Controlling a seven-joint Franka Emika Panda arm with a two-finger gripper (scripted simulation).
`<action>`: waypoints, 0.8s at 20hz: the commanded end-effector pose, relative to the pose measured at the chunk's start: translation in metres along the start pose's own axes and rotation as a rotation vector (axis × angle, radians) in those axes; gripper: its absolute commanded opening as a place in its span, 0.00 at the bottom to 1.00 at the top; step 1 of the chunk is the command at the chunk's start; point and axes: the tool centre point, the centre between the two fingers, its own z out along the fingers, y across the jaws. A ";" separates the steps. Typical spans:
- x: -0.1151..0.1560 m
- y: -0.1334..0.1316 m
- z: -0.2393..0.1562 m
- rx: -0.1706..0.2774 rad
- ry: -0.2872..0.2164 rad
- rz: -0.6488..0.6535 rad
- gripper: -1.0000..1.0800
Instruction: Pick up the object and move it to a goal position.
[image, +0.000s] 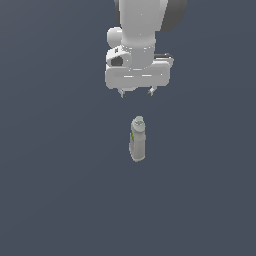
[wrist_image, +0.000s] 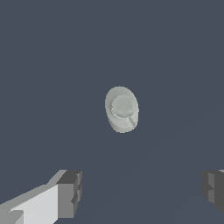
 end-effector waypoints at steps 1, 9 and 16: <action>0.000 0.000 0.000 0.000 0.000 0.000 0.96; 0.007 0.006 -0.004 -0.028 0.006 -0.024 0.96; 0.009 0.006 -0.004 -0.032 0.007 -0.027 0.96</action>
